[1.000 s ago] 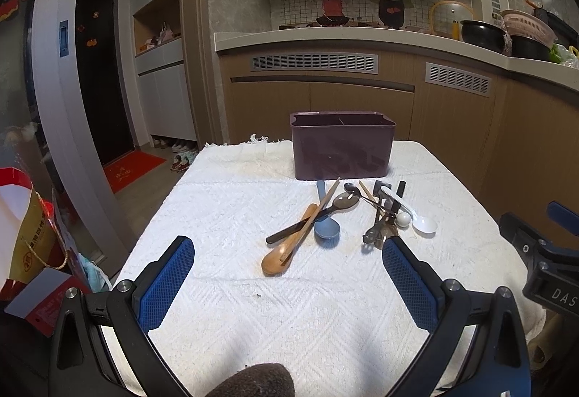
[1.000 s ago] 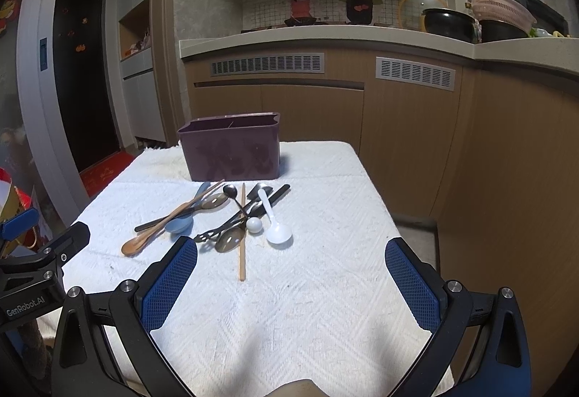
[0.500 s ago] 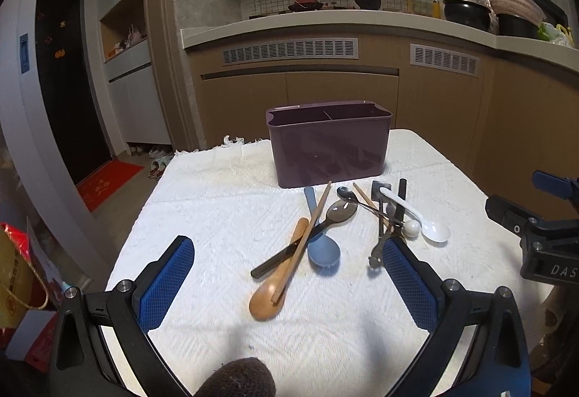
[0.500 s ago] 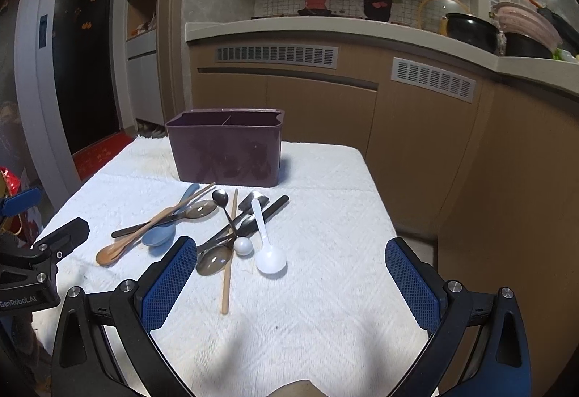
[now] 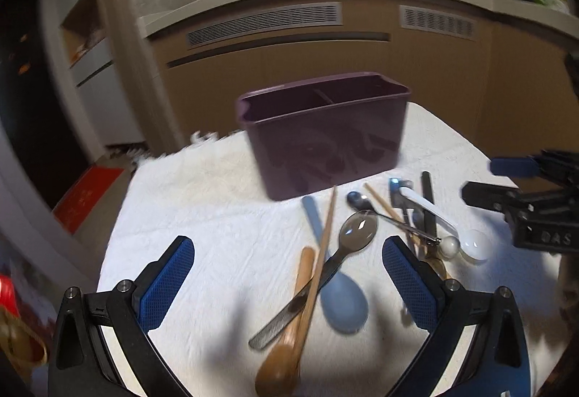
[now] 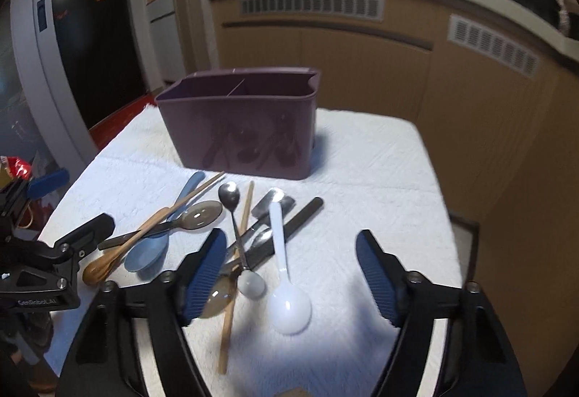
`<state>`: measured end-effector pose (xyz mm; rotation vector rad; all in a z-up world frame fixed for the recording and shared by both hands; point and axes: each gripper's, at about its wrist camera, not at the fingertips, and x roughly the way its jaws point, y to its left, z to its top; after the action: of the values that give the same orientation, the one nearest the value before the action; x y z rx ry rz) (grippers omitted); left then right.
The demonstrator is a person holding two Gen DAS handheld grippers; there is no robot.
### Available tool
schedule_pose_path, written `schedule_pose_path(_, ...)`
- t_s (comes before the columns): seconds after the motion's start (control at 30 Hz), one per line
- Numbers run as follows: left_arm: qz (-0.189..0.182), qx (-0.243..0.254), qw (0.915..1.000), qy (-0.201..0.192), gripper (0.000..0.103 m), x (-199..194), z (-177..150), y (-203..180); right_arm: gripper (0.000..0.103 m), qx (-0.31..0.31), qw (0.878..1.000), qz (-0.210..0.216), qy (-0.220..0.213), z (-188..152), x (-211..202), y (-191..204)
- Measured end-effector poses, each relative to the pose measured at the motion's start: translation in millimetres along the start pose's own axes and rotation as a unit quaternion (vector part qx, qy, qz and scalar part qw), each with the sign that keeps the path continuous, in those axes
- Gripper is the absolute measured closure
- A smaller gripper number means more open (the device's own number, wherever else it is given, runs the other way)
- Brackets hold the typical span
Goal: Organize utensils
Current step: 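Lower the left gripper onto the silver spoon in the pile and close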
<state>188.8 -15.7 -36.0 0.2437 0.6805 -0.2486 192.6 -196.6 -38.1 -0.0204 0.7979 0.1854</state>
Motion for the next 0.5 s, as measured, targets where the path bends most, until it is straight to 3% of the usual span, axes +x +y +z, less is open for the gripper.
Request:
schedule_pose_path(0.13,-0.106,0.054,0.9925,0.029,0.004,24,14,-5,0.042,0.002,1.0,-0.004,0.002,5,10,-3)
schedule_pose_path(0.2,-0.125,0.068,0.9888,0.044,0.024,38,20,-5,0.042,0.004,1.0,-0.004,0.006,5,12,-6)
schedule_pose_path(0.27,-0.128,0.062,0.9879,0.062,0.057,53,24,-4,0.042,0.008,1.0,-0.004,0.012,3,14,-10)
schedule_pose_path(0.37,-0.18,0.047,0.9777,0.097,0.062,68,24,-5,0.042,0.013,1.0,-0.005,0.014,-1,12,-17)
schedule_pose_path(0.5,-0.207,0.123,0.9654,0.099,0.062,67,17,-30,0.042,0.018,1.0,-0.006,0.013,-5,10,-26)
